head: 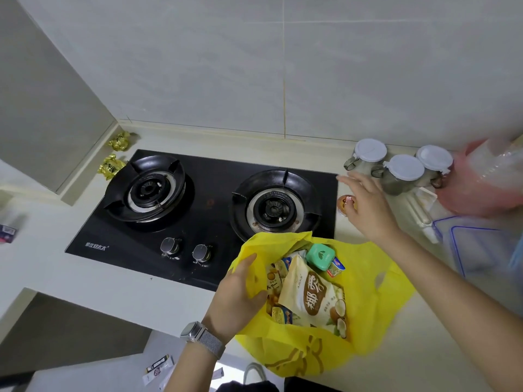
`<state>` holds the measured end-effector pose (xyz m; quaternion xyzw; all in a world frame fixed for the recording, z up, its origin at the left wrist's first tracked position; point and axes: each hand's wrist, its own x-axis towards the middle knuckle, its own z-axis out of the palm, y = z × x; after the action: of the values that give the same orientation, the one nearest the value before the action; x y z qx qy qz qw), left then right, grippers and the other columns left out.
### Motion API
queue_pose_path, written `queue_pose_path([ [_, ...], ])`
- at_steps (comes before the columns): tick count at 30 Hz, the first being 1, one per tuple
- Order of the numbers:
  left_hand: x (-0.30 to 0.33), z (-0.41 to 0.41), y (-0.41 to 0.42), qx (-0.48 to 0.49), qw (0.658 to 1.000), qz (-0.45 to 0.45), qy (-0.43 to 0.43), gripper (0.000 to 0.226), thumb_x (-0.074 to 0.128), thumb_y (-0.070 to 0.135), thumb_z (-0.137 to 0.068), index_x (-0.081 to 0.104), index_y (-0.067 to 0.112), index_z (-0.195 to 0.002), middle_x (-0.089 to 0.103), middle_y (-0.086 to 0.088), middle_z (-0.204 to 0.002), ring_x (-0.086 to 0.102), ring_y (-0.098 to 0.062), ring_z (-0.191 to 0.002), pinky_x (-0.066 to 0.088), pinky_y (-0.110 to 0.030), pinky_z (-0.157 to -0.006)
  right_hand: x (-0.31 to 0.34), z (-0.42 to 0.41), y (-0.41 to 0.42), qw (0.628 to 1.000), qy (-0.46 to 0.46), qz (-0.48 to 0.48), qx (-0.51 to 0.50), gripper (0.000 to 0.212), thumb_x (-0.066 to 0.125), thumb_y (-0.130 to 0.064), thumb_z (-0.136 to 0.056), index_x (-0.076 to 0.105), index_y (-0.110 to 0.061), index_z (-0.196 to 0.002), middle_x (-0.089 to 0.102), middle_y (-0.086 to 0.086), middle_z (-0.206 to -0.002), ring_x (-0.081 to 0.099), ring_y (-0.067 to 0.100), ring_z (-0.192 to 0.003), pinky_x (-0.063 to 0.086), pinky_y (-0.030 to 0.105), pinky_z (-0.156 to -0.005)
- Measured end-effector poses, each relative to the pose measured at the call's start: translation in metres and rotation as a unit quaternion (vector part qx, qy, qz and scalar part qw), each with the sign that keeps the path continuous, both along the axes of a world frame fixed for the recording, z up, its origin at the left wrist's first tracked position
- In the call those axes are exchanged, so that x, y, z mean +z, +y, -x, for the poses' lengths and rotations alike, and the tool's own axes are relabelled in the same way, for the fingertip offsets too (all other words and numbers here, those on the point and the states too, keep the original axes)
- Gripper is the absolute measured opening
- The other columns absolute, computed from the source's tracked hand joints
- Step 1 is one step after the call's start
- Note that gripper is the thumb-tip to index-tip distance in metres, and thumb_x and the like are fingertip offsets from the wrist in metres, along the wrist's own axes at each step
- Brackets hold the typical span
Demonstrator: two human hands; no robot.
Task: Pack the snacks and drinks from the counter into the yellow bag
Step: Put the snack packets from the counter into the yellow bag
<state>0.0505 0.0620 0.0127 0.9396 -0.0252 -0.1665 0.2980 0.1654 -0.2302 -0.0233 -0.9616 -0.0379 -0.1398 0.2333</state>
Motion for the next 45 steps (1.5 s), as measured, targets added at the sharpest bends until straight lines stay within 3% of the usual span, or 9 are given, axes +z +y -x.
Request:
queue_pose_path([
  [5,0.0,0.003,0.0,0.01,1.0,-0.001,0.005,0.075,0.061,0.031,-0.084,0.017,0.029,-0.144,0.046,0.001,-0.086,0.044,-0.01,-0.071,0.03,-0.008,-0.053,-0.045,-0.031,-0.014,0.932,0.311,0.179,-0.045,0.07,0.048,-0.027,-0.092,0.008,-0.027,-0.15,0.006,0.012,-0.158,0.007,0.035,-0.143,0.02,0.051,-0.114],
  [9,0.001,0.005,0.002,0.018,1.0,-0.007,0.002,0.074,0.06,0.032,-0.084,0.016,0.03,-0.144,0.05,0.0,-0.095,0.048,-0.011,-0.071,0.034,-0.011,-0.056,-0.06,-0.038,-0.012,0.898,0.401,0.174,-0.047,0.077,0.05,-0.035,-0.093,-0.003,-0.036,-0.149,-0.012,0.006,-0.158,-0.008,0.032,-0.145,0.015,0.053,-0.113],
  [13,0.001,0.005,0.004,0.026,1.0,-0.014,0.008,0.074,0.06,0.033,-0.084,0.017,0.029,-0.144,0.051,0.0,-0.103,0.048,-0.011,-0.079,0.037,-0.013,-0.066,-0.074,-0.042,-0.011,0.913,0.383,0.137,-0.032,0.076,0.056,-0.017,-0.09,0.011,-0.043,-0.146,-0.008,0.004,-0.158,0.002,0.035,-0.143,0.026,0.051,-0.109],
  [17,0.001,0.003,0.004,0.029,0.999,-0.014,0.015,0.074,0.06,0.032,-0.084,0.017,0.029,-0.144,0.046,0.003,-0.094,0.044,-0.008,-0.073,0.032,-0.008,-0.056,-0.088,-0.042,-0.015,0.946,0.316,0.062,-0.017,0.044,0.062,-0.008,-0.081,0.053,-0.031,-0.117,0.035,0.007,-0.126,0.042,0.035,-0.118,0.043,0.042,-0.098],
  [24,0.0,-0.001,0.001,0.032,0.999,-0.001,0.018,0.071,0.058,0.038,-0.086,0.018,0.029,-0.143,0.046,0.002,-0.096,0.046,-0.011,-0.082,0.034,-0.015,-0.068,-0.049,-0.019,0.003,0.962,0.145,-0.166,-0.159,0.041,0.072,-0.029,-0.073,0.053,-0.019,-0.108,0.055,0.009,-0.109,0.053,0.027,-0.1,0.041,0.03,-0.08],
  [29,0.004,-0.006,-0.002,0.021,1.0,0.005,0.014,0.071,0.06,0.036,-0.086,0.02,0.027,-0.143,0.046,0.003,-0.085,0.045,-0.012,-0.08,0.031,-0.016,-0.066,0.021,0.038,0.025,0.921,0.01,-0.344,-0.181,0.029,0.071,-0.029,-0.078,0.053,-0.025,-0.1,0.058,0.002,-0.103,0.056,0.02,-0.096,0.045,0.031,-0.084],
  [34,0.005,-0.01,-0.004,0.005,1.0,0.009,0.005,0.074,0.063,0.033,-0.084,0.02,0.027,-0.144,0.045,0.006,-0.079,0.044,-0.007,-0.071,0.034,-0.01,-0.055,0.051,0.103,0.053,0.905,0.06,-0.407,-0.108,0.03,0.074,-0.022,-0.079,0.055,-0.038,-0.096,0.061,-0.004,-0.088,0.056,0.006,-0.077,0.045,0.014,-0.069],
  [40,0.008,-0.011,-0.008,-0.015,1.0,0.022,-0.007,0.075,0.064,0.03,-0.082,0.022,0.025,-0.144,0.038,0.013,-0.069,0.043,-0.005,-0.063,0.037,-0.009,-0.058,0.014,0.126,0.07,0.925,0.199,-0.32,-0.048,0.036,0.074,-0.025,-0.078,0.056,-0.031,-0.109,0.059,-0.012,-0.106,0.055,-0.001,-0.098,0.041,0.005,-0.076],
  [45,0.009,-0.006,-0.007,-0.027,0.999,0.027,-0.009,0.074,0.064,0.031,-0.083,0.022,0.026,-0.144,0.036,0.017,-0.07,0.04,-0.012,-0.081,0.031,-0.015,-0.06,0.001,0.124,0.07,0.913,0.26,-0.313,-0.029,0.045,0.065,-0.005,-0.075,0.056,-0.032,-0.111,0.052,-0.01,-0.115,0.049,0.009,-0.112,0.038,0.015,-0.09],
])
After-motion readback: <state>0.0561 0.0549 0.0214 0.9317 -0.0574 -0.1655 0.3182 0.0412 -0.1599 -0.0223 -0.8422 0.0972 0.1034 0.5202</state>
